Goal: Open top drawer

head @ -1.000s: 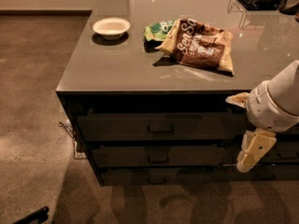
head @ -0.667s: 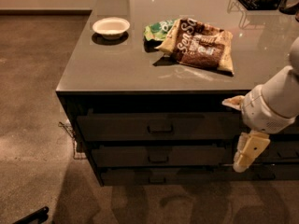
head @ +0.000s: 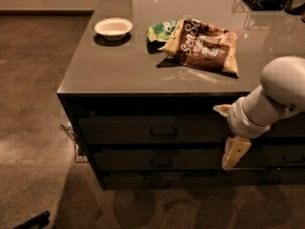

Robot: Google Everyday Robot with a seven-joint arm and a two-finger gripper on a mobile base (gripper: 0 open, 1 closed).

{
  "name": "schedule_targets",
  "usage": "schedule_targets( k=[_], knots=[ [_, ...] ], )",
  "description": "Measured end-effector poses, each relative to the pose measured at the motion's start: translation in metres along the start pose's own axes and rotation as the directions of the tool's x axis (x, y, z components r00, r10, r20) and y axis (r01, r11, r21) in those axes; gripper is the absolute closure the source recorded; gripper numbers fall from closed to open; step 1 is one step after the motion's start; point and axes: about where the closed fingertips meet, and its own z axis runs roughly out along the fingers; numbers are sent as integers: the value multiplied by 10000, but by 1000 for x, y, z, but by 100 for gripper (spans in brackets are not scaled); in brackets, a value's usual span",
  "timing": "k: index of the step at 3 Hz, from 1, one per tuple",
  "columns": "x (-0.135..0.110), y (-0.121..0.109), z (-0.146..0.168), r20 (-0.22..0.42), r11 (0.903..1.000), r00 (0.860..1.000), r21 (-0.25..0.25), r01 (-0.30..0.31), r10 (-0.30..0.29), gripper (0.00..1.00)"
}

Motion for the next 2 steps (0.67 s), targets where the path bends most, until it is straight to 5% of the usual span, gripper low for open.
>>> schedule_targets(
  k=[1, 2],
  knots=[
    [-3, -23, 35, 504, 9987, 9984, 445, 234, -256, 0],
    [-3, -23, 35, 510, 9988, 9984, 442, 233, -255, 0]
  ],
)
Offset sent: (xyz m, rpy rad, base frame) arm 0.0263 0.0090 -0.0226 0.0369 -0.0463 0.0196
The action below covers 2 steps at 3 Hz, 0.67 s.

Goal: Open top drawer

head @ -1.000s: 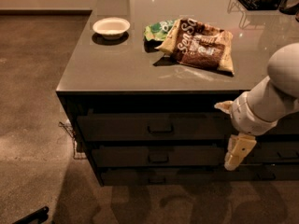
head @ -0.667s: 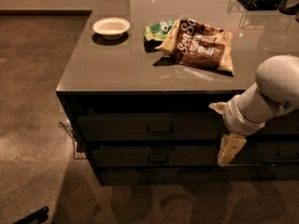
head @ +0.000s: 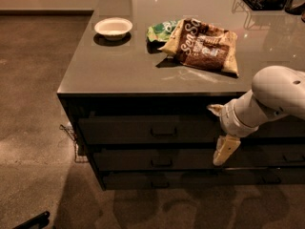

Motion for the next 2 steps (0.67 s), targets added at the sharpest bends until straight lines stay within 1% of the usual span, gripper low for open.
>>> schedule_targets(
  k=[1, 2],
  knots=[
    [9, -10, 31, 377, 9994, 9988, 157, -305, 299, 0],
    [17, -17, 54, 529, 9978, 9967, 224, -624, 612, 0]
  ],
)
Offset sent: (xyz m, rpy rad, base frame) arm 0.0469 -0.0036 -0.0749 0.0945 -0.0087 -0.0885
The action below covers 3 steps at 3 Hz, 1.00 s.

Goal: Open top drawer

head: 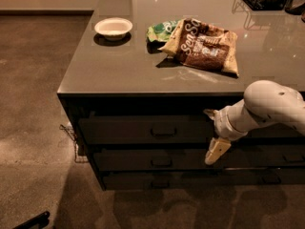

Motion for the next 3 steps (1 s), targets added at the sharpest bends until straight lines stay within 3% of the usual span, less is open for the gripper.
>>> schedule_targets(
  k=[1, 2, 3],
  knots=[
    [6, -8, 25, 169, 9996, 9995, -45, -281, 281, 0],
    [11, -16, 44, 341, 9986, 9980, -71, -524, 526, 11],
    [12, -15, 45, 357, 9985, 9979, -95, -539, 542, 28]
  ],
)
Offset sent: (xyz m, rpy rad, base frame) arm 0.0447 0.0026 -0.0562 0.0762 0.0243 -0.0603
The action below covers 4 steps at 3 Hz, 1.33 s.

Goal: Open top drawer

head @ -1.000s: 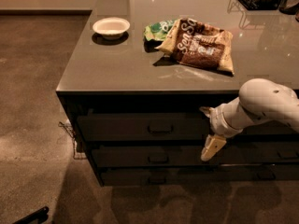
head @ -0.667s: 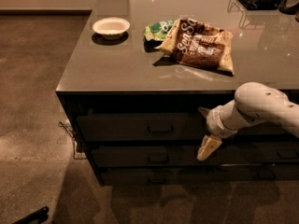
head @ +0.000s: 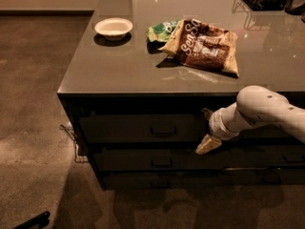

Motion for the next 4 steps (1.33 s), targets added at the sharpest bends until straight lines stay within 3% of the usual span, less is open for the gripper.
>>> schedule_targets(
  k=[3, 4],
  knots=[
    [-3, -2, -7, 1, 10000, 10000, -1, 0, 0, 100],
    [-3, -2, -7, 1, 10000, 10000, -1, 0, 0, 100]
  ],
)
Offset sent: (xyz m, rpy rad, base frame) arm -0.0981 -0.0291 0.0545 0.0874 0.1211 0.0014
